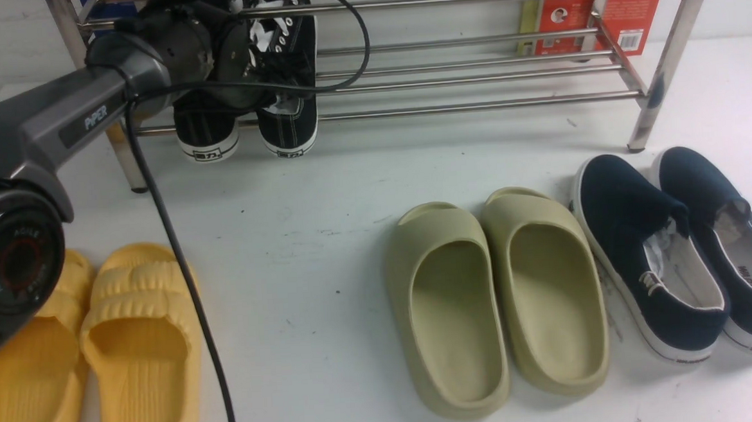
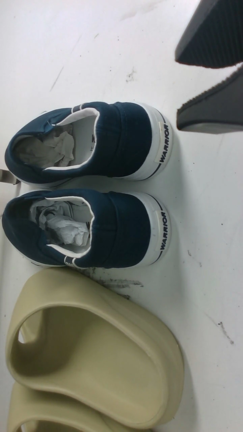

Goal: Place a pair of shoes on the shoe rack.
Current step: Use the left arm to put a shoe into the shoe rack

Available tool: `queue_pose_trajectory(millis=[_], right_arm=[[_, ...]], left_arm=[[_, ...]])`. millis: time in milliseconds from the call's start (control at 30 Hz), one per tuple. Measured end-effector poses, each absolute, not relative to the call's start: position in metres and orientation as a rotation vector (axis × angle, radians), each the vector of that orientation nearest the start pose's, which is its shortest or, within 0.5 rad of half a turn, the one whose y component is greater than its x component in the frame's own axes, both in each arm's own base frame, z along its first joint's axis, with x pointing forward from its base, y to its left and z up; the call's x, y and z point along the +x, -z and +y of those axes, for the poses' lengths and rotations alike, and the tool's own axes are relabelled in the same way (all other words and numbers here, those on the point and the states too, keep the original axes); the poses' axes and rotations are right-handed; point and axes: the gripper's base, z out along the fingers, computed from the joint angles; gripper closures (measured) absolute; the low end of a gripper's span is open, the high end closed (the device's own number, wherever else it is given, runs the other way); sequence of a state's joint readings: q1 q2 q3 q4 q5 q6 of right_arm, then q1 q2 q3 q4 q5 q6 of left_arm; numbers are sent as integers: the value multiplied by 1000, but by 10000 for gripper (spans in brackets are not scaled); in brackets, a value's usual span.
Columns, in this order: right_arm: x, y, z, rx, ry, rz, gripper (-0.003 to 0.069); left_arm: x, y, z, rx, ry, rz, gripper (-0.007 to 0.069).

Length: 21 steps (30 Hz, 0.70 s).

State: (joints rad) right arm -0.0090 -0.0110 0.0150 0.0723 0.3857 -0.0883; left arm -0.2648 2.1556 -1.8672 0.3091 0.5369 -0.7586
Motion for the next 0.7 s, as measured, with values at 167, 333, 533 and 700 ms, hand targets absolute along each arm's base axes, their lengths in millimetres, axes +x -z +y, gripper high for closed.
queue_pose_trajectory(millis=[167, 333, 533, 700], right_arm=[[52, -174, 2, -30, -4, 1872, 420], [52, -174, 2, -30, -4, 1872, 420], [52, -174, 2, -30, -4, 1872, 420], [52, -174, 2, -30, -4, 1872, 420]], left_arm=[[495, -255, -120, -319, 238, 2218, 514], [495, -260, -120, -309, 246, 2194, 478], [493, -264, -120, -324, 247, 2204, 438], [477, -292, -115, -387, 265, 2225, 420]])
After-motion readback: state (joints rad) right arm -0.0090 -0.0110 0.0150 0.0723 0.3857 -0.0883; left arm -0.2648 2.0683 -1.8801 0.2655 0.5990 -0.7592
